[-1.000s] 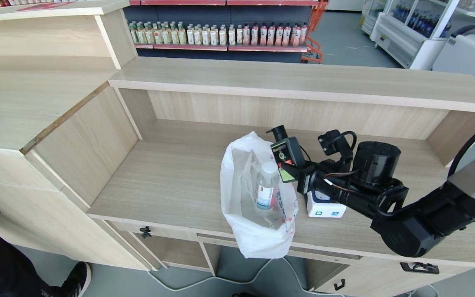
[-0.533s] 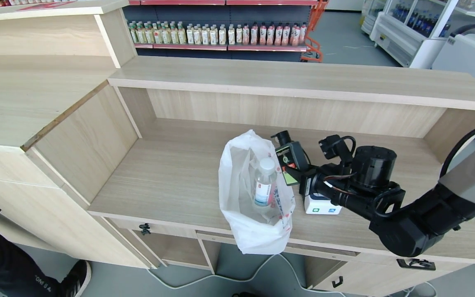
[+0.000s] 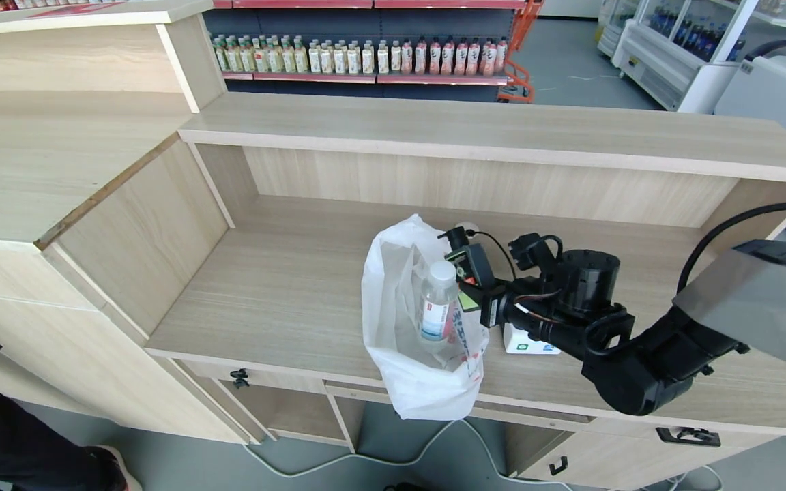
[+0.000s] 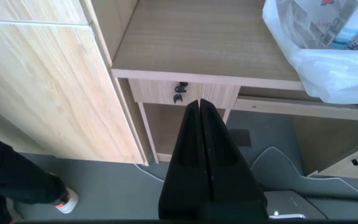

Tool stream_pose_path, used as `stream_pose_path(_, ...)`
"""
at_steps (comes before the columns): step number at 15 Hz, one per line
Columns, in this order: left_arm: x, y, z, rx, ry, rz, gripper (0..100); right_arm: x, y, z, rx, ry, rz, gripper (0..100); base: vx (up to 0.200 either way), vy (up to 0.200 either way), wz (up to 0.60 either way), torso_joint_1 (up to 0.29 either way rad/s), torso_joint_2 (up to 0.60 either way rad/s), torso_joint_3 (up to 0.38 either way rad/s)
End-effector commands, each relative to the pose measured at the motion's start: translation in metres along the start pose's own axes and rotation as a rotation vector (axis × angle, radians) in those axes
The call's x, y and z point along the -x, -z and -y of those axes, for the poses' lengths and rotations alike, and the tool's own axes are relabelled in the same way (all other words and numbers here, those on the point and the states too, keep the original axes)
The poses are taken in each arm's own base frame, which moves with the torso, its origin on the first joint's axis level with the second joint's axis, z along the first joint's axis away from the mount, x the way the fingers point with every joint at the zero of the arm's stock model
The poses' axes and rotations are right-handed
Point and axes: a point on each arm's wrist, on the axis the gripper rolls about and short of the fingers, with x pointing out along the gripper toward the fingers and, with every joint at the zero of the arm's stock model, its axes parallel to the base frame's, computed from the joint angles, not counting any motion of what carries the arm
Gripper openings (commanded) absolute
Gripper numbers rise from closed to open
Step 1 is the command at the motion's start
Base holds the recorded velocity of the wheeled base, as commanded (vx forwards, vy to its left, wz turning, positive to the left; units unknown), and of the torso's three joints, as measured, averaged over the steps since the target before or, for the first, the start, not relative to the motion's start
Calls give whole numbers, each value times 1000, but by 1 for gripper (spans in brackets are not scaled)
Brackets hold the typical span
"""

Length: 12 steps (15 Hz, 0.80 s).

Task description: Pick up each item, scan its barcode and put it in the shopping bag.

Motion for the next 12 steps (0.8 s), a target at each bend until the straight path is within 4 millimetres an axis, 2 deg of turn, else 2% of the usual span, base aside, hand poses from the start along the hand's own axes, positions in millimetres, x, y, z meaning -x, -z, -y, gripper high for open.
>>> stream_pose_path(1,0,0,0,0,0,0,0,-14,16,3,-4,-1,-23,0,0,0,0,0,0,0)
stream_pose_path(5,0,0,0,0,0,0,0,-26,27,4,-7,-4,-37,0,0,0,0,0,0,0)
stream_pose_path(12,0,0,0,0,0,0,0,-24,35,7,13,11,-82,0,0,0,0,0,0,0)
